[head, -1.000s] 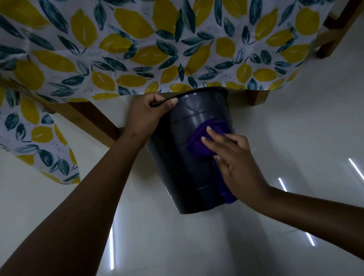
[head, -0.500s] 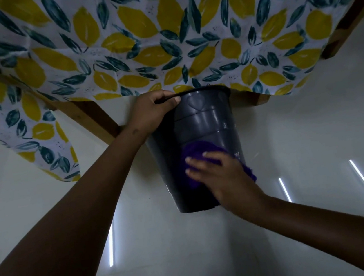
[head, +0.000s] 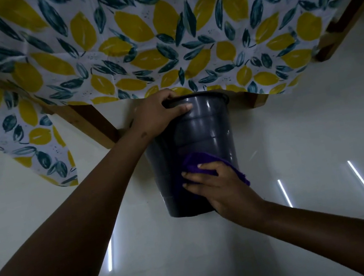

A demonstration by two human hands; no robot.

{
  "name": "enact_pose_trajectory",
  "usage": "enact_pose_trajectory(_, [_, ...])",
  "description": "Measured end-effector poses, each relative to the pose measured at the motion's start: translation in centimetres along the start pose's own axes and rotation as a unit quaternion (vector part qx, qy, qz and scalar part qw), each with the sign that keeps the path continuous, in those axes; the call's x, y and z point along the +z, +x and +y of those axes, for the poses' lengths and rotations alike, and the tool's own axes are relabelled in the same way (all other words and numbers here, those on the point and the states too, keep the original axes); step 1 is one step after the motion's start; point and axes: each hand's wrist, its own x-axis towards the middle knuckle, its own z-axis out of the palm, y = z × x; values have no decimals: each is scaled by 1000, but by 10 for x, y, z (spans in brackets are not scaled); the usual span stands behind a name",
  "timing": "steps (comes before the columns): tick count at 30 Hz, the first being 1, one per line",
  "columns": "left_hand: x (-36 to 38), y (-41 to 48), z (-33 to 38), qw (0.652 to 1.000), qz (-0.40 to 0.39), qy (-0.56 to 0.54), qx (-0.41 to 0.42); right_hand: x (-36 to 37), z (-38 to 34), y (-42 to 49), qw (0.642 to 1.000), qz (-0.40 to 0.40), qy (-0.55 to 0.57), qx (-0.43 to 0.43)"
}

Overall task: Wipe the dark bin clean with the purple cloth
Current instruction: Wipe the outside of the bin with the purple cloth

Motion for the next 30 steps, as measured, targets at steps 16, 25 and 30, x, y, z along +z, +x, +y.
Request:
enact_pose_trajectory(16, [2,-3,2,998,-8,-25,-50,-36,36,25,941,183,96,267])
enact_pose_trajectory(25, [-1,-8,0,993,23,-84,-79,-23,-5,15,978,97,104,156])
enact_pose_trajectory(30, [-1,-11,2,990,55,-114,-68,-36,37,31,908,202,176,322])
